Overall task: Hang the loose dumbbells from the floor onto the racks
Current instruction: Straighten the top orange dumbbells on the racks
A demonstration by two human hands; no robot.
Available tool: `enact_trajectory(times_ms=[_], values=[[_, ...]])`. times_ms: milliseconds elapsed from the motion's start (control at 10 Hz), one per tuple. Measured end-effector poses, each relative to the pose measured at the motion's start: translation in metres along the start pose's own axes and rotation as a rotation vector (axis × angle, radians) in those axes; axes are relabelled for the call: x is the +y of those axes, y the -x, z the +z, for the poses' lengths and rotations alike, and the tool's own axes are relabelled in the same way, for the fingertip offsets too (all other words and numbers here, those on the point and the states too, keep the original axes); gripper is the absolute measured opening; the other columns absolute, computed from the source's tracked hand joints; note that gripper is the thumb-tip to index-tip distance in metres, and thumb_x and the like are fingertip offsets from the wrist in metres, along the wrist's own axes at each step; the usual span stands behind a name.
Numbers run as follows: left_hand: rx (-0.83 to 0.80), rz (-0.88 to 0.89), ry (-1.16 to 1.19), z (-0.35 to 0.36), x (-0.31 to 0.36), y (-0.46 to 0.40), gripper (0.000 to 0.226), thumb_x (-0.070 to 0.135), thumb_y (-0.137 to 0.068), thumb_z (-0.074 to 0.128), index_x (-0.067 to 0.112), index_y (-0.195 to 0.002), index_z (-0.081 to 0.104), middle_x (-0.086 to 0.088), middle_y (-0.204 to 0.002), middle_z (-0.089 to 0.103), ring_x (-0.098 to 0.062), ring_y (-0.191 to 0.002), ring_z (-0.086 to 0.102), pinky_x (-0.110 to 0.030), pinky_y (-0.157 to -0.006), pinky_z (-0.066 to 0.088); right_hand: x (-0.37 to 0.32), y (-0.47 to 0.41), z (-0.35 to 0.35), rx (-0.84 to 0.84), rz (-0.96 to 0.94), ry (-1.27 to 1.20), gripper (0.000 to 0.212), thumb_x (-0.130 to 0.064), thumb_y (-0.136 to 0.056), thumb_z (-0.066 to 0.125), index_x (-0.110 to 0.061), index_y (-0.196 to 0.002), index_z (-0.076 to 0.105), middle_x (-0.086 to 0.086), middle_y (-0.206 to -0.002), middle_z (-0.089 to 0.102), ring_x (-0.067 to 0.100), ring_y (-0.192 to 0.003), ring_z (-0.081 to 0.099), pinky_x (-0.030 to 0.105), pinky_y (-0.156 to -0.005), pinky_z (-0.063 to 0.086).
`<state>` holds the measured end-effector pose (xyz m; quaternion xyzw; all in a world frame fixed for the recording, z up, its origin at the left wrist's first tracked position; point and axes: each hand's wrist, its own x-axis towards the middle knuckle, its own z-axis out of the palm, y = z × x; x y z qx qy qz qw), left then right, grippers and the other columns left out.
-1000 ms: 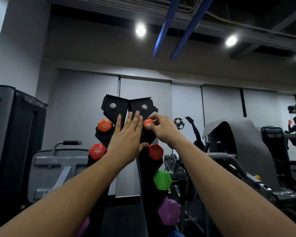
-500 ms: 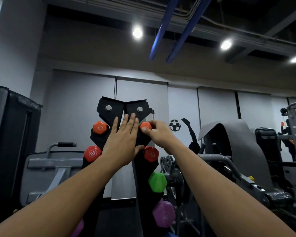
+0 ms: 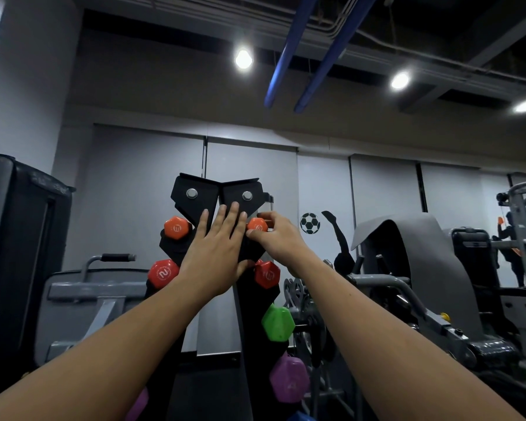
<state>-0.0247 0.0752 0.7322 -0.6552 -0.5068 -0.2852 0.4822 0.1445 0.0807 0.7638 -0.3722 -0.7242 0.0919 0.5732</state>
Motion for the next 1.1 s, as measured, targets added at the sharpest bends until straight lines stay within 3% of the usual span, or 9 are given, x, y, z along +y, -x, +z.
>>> enact_trajectory(times_ms=[300,600,800,1100], values=[[-0.018,0.023,0.002,-0.007,0.001,-0.003,0.1,0.068,-0.096,0.047,0.016,-0.166,-0.002,-0.011,-0.173,-0.011,-0.031,-0.16,-0.011,-0.057,-0.128,-0.002,0.004,0.007,0.0,0.012,-0.04,0.164,0.051,-0.027,-0.089,0.073,-0.023,-0.138,0.057,0.003,-0.126,0.066,0.024,-0.116,0.061,0.038,-0.103,0.05],[-0.002,0.017,-0.049,-0.012,-0.017,0.023,0.1,0.073,-0.096,0.039,0.014,-0.166,-0.001,-0.014,-0.173,-0.006,-0.033,-0.16,-0.008,-0.058,-0.128,0.0,0.018,0.019,-0.006,0.016,-0.06,0.208,0.067,-0.026,-0.092,0.072,-0.018,-0.152,0.044,0.004,-0.147,0.058,0.024,-0.131,0.058,0.044,-0.114,0.045],[-0.02,-0.015,-0.058,-0.019,-0.055,0.048,0.099,0.074,-0.095,0.039,0.013,-0.166,0.006,-0.016,-0.173,-0.003,-0.035,-0.16,-0.004,-0.056,-0.129,0.0,0.025,0.031,-0.001,-0.017,-0.053,0.234,0.069,-0.028,-0.092,0.071,-0.02,-0.154,0.041,0.008,-0.148,0.057,0.03,-0.132,0.057,0.047,-0.114,0.044],[-0.084,0.032,-0.039,-0.036,-0.05,0.064,0.099,0.076,-0.096,0.032,0.013,-0.166,0.002,-0.018,-0.172,-0.006,-0.035,-0.16,-0.008,-0.056,-0.129,0.0,0.004,0.061,0.006,0.034,-0.073,0.251,0.073,-0.031,-0.095,0.068,-0.016,-0.158,0.034,0.011,-0.151,0.053,0.03,-0.135,0.051,0.032,-0.11,0.037]])
